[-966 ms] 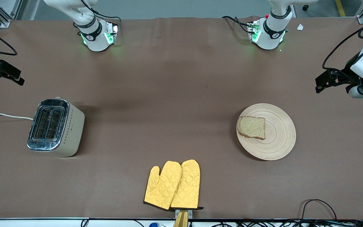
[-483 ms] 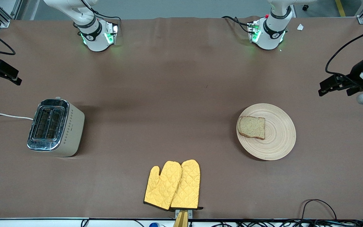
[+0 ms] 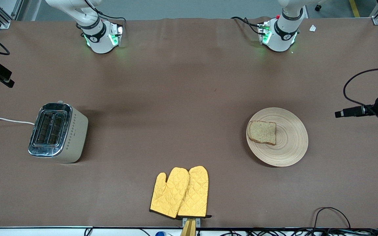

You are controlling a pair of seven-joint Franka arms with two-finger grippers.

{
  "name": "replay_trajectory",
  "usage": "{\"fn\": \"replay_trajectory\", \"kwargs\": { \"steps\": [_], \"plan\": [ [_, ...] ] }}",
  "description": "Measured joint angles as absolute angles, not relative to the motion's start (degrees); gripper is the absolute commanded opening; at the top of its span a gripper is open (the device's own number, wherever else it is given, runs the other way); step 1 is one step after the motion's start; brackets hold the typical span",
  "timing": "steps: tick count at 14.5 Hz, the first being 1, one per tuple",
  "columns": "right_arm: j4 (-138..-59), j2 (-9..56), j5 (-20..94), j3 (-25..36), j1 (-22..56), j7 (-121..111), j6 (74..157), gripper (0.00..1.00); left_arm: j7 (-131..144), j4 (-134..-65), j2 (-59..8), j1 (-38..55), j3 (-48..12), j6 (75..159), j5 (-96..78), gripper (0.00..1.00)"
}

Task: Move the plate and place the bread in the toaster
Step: 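Move the left gripper down toward the wooden plate's rim, then push the wooden plate with the left gripper toward the toaster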

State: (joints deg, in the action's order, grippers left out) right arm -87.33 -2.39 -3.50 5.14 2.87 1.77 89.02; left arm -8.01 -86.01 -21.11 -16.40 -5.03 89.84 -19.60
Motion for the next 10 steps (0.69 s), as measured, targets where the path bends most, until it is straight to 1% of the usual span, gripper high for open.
{"fn": "replay_trajectory", "kwargs": {
  "steps": [6,10],
  "plan": [
    [-87.3,-2.3,-1.0,5.2,2.6,1.8,87.9,1.0,-26.2,-85.8,-37.9,-21.6,-5.0,94.7,-27.3,1.0],
    [-87.3,-2.3,-0.7,5.3,2.6,1.8,87.9,1.0,-32.4,-85.5,-44.4,-22.9,-5.1,96.8,-31.8,1.0]
  ]
}}
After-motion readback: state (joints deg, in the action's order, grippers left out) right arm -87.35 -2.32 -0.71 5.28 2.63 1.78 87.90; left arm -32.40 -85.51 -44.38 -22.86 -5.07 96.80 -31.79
